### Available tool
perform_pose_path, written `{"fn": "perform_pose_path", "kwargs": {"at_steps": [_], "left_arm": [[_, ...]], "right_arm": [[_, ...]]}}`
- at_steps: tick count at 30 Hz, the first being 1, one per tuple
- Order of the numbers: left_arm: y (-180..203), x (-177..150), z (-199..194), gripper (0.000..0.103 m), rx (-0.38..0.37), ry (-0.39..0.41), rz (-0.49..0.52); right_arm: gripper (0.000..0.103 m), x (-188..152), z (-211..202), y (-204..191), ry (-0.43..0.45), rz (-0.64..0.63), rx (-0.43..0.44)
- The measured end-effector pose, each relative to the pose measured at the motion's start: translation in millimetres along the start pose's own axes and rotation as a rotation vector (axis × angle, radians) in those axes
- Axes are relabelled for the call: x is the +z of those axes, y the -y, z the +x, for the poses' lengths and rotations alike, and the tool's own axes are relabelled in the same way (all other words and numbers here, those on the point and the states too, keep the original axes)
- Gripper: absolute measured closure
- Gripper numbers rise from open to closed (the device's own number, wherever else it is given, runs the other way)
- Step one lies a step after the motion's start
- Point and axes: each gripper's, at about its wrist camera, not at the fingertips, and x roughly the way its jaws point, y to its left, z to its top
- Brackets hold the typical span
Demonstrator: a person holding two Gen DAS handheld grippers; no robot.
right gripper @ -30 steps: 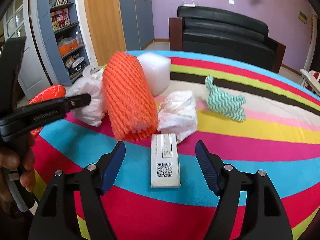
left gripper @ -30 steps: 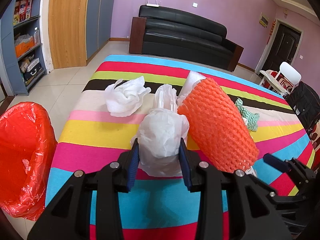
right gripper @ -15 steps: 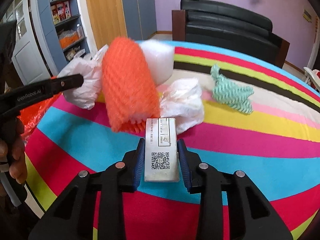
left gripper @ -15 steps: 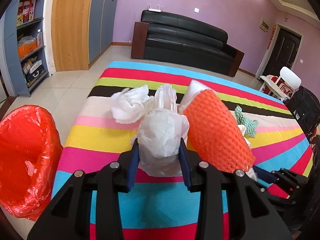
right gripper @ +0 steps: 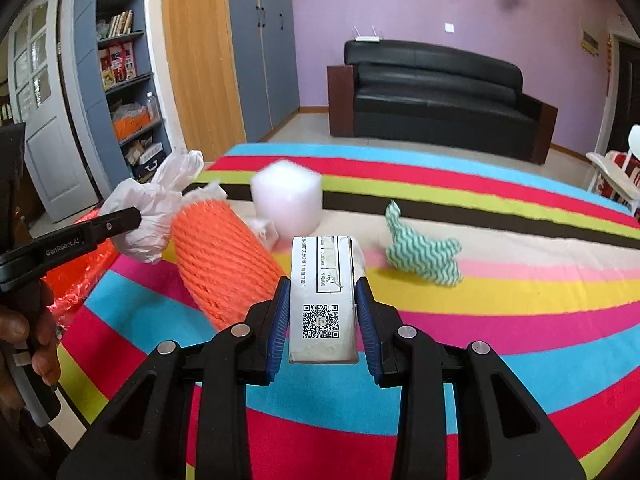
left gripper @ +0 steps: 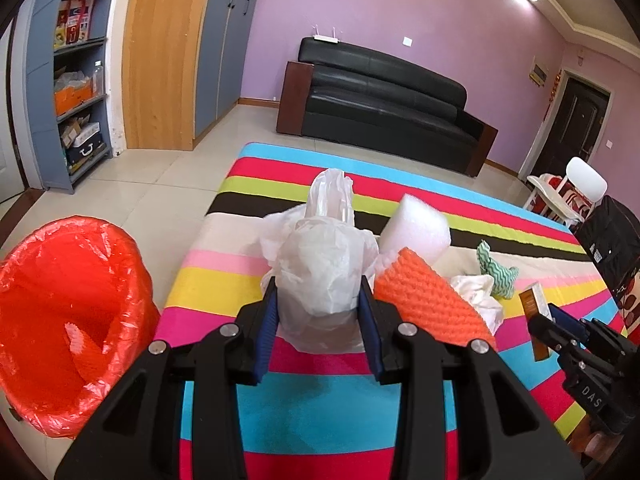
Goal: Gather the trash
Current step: 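Carry the plastic bag and carton over the red bin and open both tools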
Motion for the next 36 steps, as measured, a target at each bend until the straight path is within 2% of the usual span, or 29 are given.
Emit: {"fn": "perform_pose_path", "kwargs": {"at_steps": [10, 20, 36], "left_arm": [[-28.9, 6.3, -23.8, 0.067, 0.027, 0.036, -0.045], [-50.5, 13.8, -50.5, 0.067, 0.08, 0.09, -0.046], [-119.1, 22.3, -117.7, 0.067, 0.247, 0.202, -0.101]], "right_arm": [[0.07, 12.4, 6.9, -17.8, 0.024, -0.014, 0.036], [0.07, 31.7, 13.0, -47.8, 0.058, -0.03, 0.067], [0.07, 73.8, 22.3, -119.8, 0.135, -0.073, 0.147]]}}
